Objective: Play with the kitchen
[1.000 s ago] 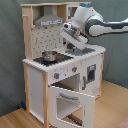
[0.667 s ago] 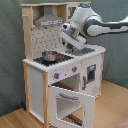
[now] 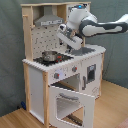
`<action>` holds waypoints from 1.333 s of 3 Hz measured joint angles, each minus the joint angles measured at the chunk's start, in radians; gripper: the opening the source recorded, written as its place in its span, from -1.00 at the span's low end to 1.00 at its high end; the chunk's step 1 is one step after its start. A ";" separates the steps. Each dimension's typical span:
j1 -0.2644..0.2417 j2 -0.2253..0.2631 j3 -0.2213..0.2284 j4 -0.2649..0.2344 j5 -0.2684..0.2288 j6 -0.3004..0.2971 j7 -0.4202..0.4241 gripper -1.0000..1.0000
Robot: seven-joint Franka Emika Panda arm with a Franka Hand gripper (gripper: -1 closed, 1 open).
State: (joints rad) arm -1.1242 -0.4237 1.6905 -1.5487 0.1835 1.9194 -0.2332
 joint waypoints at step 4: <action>-0.330 -0.003 0.298 0.072 0.017 -0.023 -0.039 1.00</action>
State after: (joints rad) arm -1.4537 -0.4265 1.9883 -1.4770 0.2004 1.8964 -0.2724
